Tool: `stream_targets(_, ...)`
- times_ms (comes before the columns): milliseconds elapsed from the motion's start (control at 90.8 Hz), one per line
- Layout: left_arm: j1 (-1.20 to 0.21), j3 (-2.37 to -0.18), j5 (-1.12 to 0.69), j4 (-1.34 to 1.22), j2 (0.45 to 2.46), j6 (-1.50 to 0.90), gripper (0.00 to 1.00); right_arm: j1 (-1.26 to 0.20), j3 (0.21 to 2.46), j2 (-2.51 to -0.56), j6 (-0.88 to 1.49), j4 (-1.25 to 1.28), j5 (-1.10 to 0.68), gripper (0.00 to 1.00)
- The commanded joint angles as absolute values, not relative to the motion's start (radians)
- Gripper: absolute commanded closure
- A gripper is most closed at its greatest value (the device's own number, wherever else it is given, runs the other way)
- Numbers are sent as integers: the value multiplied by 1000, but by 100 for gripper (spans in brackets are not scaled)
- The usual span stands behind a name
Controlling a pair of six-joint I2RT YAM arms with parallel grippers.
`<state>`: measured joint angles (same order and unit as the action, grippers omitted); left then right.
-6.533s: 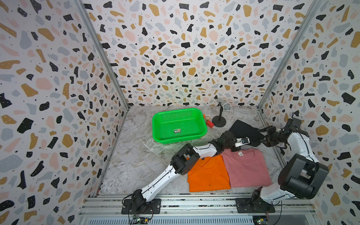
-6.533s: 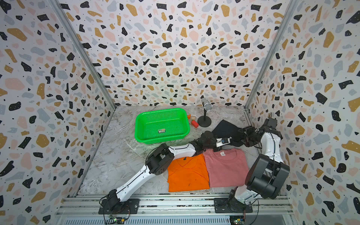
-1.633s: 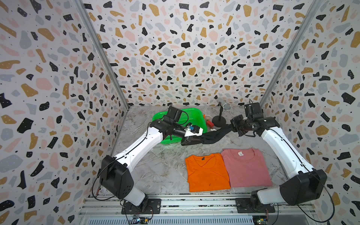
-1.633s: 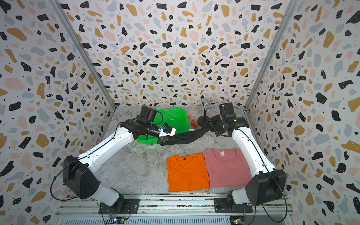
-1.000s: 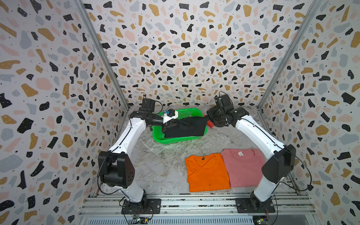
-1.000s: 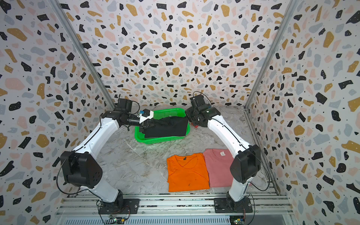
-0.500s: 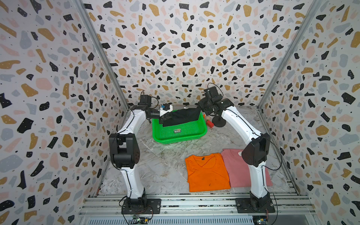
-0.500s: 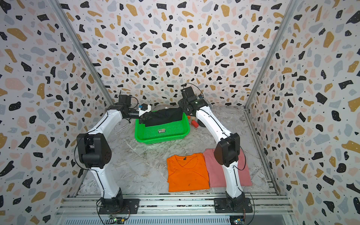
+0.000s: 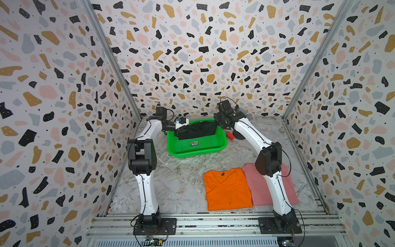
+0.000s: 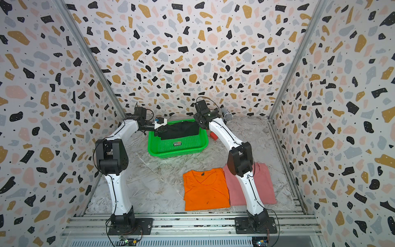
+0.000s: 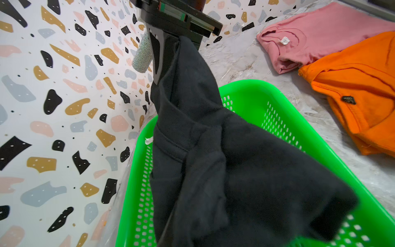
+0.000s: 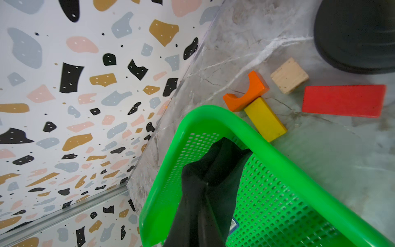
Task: Put the folded t-shirts into the basket
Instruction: Place the T-shirt in the bin.
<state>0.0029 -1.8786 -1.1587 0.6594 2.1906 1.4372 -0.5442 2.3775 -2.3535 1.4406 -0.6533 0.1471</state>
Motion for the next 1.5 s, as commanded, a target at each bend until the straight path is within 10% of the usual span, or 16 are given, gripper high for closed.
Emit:
stream_targets(0,15,-1943,-1160,617,2227,1443,84,-537,2492,-2377,1448,-632,201,100)
stream_targets(330,21,-1957,-1133,515,2280,1447,79,-529,2512,-2443,1435,-568,170,100)
stream_targets(562,27,-1883,-1133,619,2250,1600,57,-545,2424,-2435,1465,-523,105,100)
stream_targets(914,66,-1855,-1198,824,2195,1747,62,-555,2155,-2240,1480,-518,96,95)
stream_targets(1211,85,-1668,-1136,1055,2089,2140,36,-567,1922,-2086,1490,-495,-25,51)
stream_targets(1487,151,-1759,-1147,1321,2065,2297,25,-568,1798,-1941,1373,-582,-22,35)
